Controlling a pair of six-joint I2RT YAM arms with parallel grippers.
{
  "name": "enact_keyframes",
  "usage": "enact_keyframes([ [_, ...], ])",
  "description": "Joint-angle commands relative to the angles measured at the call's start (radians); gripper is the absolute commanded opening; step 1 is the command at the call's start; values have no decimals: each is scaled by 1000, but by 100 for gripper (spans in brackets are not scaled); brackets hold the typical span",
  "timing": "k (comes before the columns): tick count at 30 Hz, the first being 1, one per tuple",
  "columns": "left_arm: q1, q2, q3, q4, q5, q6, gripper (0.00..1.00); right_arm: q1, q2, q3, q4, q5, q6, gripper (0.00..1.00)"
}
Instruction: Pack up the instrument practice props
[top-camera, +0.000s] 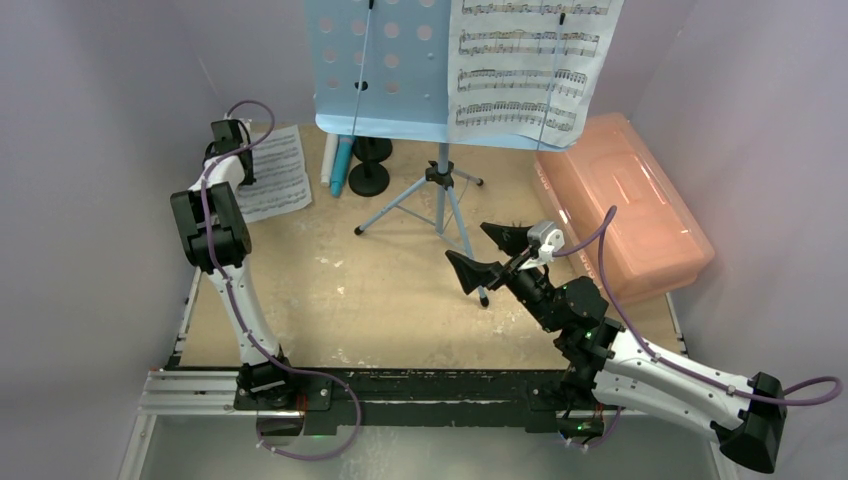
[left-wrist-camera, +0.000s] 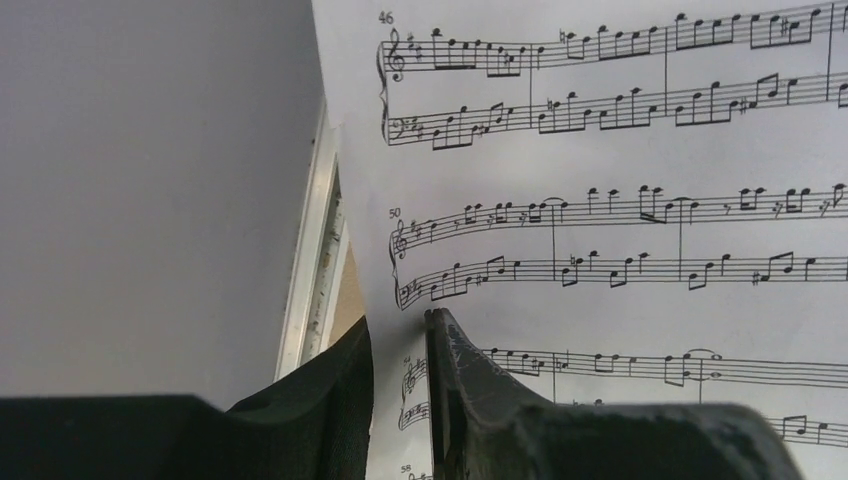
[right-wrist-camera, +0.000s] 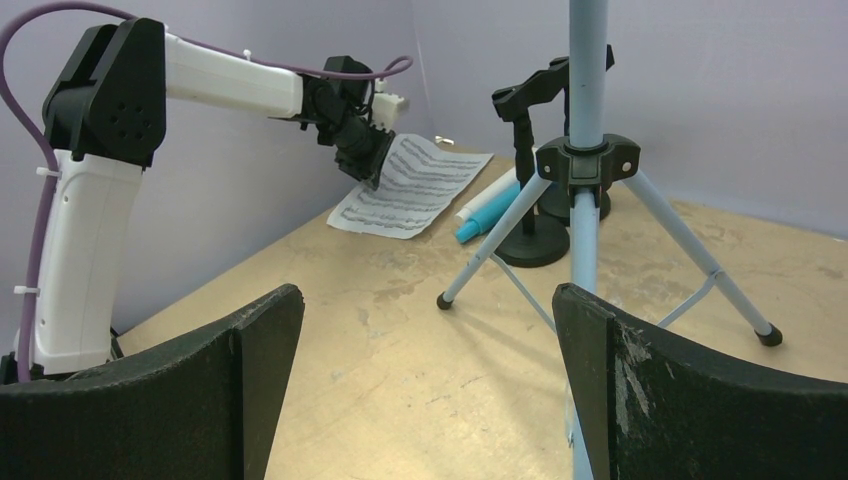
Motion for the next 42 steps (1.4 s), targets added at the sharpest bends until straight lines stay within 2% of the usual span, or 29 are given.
enact_keyframes([
  [1, 3, -26, 62, 28, -47, -13, 24, -1, -9, 5, 42, -5, -13, 98],
  [6, 1, -22, 90, 8, -85, -46, 30, -2, -3, 5, 48, -10, -11, 98],
  [15, -26, -83, 99, -18, -69, -151, 64, -1, -5, 3, 53, -16, -11, 98],
  [22, -114, -153, -5, 0, -4, -240, 90, -1, -13, 2, 53, -22, -11, 98],
  [29, -206, -175, -79, 14, -2, -240, 96, -1, -19, 5, 49, -23, -9, 98],
  [42, -254, -136, -161, 17, -9, -230, 99, -1, -22, 3, 50, -24, -6, 98],
])
